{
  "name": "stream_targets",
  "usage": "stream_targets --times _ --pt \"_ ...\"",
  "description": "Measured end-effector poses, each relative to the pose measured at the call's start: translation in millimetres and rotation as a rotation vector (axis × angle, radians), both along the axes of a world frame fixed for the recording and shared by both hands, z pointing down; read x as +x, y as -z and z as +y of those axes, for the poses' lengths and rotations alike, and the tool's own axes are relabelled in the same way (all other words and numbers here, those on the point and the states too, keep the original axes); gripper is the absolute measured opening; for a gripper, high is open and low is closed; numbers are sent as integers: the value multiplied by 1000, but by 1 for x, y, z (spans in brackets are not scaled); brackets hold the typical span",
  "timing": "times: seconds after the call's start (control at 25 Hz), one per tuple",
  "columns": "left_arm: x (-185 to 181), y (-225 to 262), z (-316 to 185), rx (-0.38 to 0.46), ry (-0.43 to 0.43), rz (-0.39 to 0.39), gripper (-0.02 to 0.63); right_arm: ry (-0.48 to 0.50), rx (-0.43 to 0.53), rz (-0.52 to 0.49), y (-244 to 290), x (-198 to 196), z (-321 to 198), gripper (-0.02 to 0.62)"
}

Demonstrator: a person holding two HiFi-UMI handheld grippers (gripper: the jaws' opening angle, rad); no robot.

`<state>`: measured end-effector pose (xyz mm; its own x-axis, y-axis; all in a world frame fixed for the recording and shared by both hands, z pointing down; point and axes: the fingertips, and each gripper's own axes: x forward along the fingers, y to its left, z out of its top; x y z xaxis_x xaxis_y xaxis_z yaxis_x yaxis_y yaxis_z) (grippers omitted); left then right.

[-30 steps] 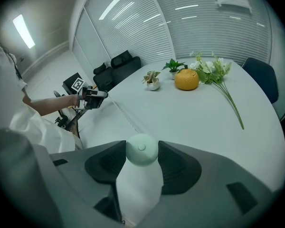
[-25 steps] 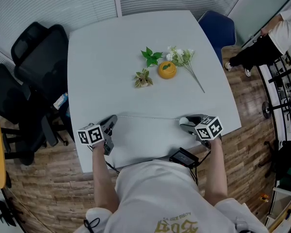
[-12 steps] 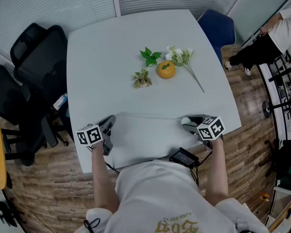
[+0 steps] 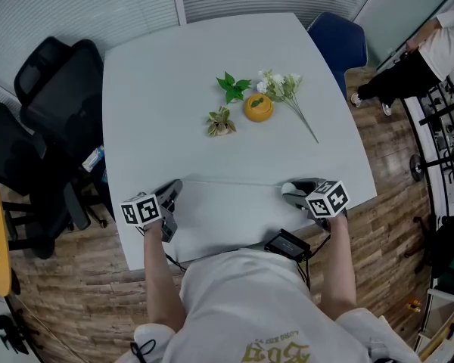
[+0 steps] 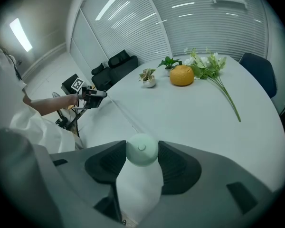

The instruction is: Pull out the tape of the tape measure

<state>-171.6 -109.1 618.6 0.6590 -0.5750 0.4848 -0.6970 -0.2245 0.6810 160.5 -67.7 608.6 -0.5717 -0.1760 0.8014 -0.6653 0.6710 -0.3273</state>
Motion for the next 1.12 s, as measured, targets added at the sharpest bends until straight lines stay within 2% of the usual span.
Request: stream_targets --times 0.4,0.56,0.8,1.12 --pt "4 -1 -3 -19 -13 0 9 5 -18 11 -5 0 0 227" --pt "5 -10 -1 -49 -43 -64 9 1 -13 26 -9 2 -5 227" --pt "10 -20 -7 -77 -78 -109 11 -2 -16 53 -15 5 -14 227" --pt "17 -37 -20 -117 -135 -208 11 -15 -13 97 -28 7 -34 227"
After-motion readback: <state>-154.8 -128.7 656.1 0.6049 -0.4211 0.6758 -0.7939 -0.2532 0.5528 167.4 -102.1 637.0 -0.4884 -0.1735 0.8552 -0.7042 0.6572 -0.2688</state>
